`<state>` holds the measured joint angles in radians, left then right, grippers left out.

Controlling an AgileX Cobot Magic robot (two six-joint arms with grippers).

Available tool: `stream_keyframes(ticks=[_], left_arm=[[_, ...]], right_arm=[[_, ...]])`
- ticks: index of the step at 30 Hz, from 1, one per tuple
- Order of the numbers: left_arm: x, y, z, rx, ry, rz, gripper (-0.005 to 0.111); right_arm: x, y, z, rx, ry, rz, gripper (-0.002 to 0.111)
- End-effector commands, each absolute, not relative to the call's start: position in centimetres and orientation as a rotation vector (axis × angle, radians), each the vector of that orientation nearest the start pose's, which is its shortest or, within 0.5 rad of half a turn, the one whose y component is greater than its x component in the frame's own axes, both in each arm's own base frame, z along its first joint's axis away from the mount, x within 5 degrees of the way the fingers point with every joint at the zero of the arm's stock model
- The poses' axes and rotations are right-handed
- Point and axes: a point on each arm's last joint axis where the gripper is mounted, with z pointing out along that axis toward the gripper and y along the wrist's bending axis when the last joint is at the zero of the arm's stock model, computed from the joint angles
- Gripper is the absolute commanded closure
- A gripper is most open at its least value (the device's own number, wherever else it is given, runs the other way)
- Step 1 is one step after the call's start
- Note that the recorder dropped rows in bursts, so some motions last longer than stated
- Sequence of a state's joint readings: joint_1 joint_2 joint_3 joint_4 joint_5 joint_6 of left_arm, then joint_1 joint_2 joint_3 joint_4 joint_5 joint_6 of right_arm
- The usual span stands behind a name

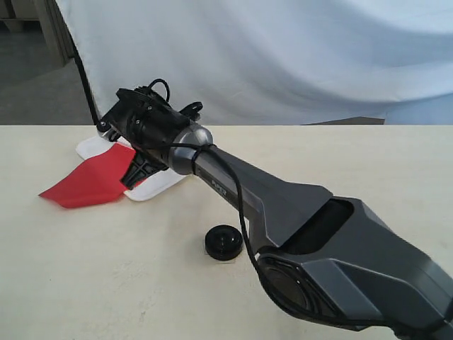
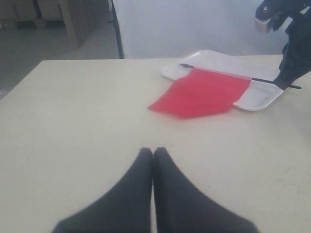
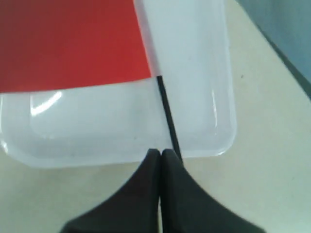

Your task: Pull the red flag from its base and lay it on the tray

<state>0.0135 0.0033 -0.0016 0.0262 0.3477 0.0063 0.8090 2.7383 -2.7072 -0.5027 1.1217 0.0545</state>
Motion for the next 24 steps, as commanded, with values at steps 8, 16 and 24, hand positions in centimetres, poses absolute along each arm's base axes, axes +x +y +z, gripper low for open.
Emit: stream_keyframes(ticks=[8,16,24], left_arm=[[5.3,0.2,18.2,0.007,1.827,0.036,0.107],[5.3,0.2,18.2,0.007,1.827,0.036,0.107],[5.3,0.2,18.2,0.007,1.827,0.036,0.107]], right_arm=[[39.8,38.6,20.9,-1.148,2.328,-0.028,0.109],[39.8,35.7,22.5,-1.226,2.356,-0.142,0.109],[35.9,26.9,27.2,-1.044,2.365,-0.011,0.109]])
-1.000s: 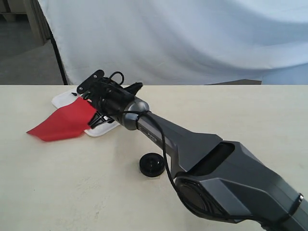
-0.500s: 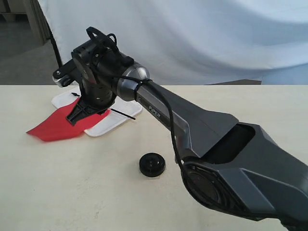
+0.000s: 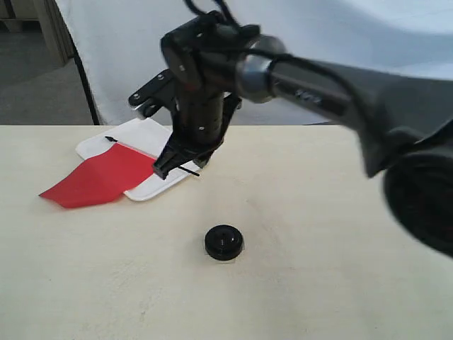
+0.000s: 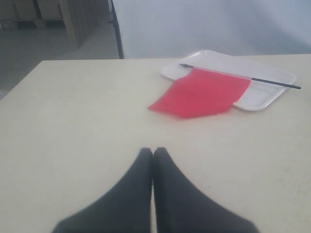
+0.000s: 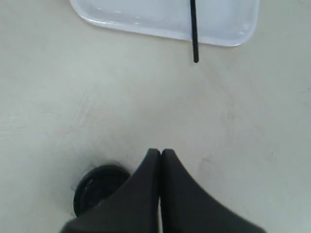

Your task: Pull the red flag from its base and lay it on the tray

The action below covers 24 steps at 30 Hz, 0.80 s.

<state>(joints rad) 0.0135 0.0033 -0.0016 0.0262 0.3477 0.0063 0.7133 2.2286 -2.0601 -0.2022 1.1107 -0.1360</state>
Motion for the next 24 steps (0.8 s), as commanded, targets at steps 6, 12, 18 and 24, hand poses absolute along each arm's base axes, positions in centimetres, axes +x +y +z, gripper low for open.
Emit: stream_keyframes(ticks=[6,12,18,24], left_arm=[[5.3,0.2,18.2,0.007,1.827,0.036,0.107],[5.3,0.2,18.2,0.007,1.827,0.036,0.107],[5.3,0.2,18.2,0.007,1.827,0.036,0.107],[5.3,0.1,18.2,0.009,1.827,0.035,0.107]], right_arm=[[31.9,16.8,29.9,-0.669,2.299,0.070,0.109],[26.6,3.9,31.5,-0.226,2.315,-0.054,0.109],[19.1,-3.0,34.8,0.257,2.046,-0.106,0.109],[12.1,-1.7,35.9,0.207,1.708,-0.045,0.109]])
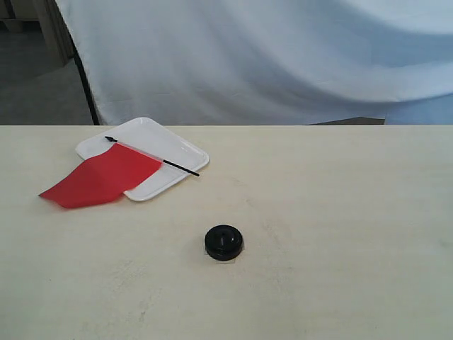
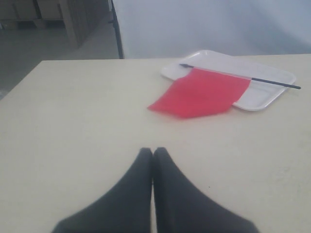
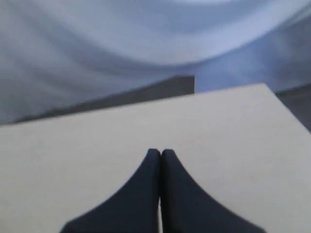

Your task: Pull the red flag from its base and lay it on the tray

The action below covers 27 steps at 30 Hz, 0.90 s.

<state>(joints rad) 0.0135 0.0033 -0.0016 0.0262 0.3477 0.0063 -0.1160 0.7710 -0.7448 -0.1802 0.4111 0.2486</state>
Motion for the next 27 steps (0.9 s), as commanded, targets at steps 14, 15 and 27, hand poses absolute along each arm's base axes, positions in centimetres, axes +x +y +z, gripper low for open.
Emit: stream_keyframes(ticks=[14,15,27], left_arm=[[5.3,0.1,18.2,0.009,1.827,0.035,0.107],[5.3,0.1,18.2,0.009,1.827,0.035,0.107],[5.3,0.1,18.2,0.008,1.827,0.035,0.107]], right_arm=[[1.9,-0.1,32.2,-0.023,1.260,0.106,0.109],[1.9,-0.1,32.0,-0.017,1.274,0.117,0.109],[2.1,-0.2,31.3,0.067,1.348,0.207,0.109]])
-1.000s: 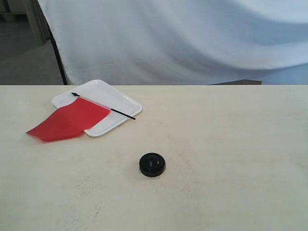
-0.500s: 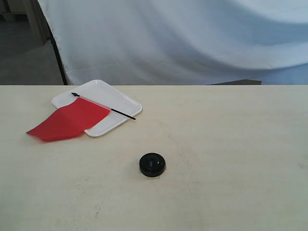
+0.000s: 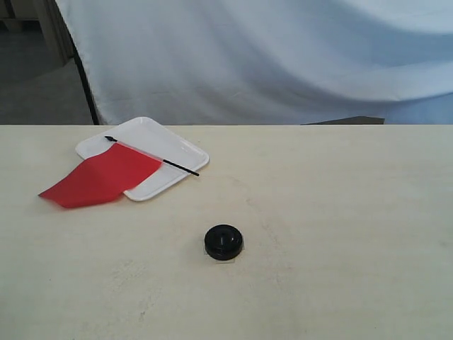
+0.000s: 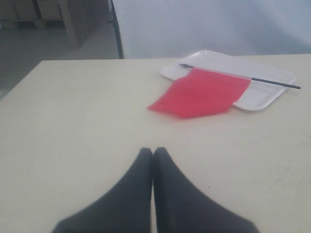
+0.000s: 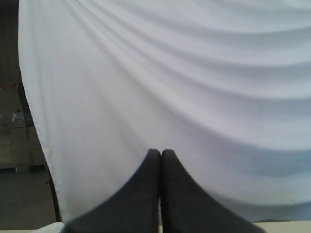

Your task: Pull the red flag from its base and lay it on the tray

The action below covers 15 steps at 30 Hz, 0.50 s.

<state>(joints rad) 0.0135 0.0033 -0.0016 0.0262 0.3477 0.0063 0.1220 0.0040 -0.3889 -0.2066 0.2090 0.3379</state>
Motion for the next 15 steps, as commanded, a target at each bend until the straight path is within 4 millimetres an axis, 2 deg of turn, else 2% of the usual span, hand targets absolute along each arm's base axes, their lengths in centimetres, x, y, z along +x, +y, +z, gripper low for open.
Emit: stream_keyframes(ticks=[1,6,11,12,13,15], left_arm=[[5.3,0.1,18.2,0.008,1.827,0.035,0.107],[5.3,0.1,18.2,0.008,1.827,0.035,0.107],[5.3,0.1,18.2,0.008,1.827,0.035,0.107],[5.3,0.1,18.2,0.008,1.827,0.035,0.107],[5.3,0.1,18.2,0.008,1.827,0.035,0.107],[5.3,0.1,18.2,0.008,1.827,0.035,0.107]], right_arm=[[2.4,-0.1,30.8,0.051,1.348,0.191,0.109],[4.2,0.4,26.8,0.012,1.373,0.193,0.109],[5.5,0.7,21.5,-0.035,1.463,0.173,0.109],[5.5,0.7,21.5,-0.045,1.464,0.161,0.109],[5.6,0.5,20.5,-0.022,1.575,0.140,0.109],[5.6,0.4,20.2,-0.049,1.602,0.099,0.109]])
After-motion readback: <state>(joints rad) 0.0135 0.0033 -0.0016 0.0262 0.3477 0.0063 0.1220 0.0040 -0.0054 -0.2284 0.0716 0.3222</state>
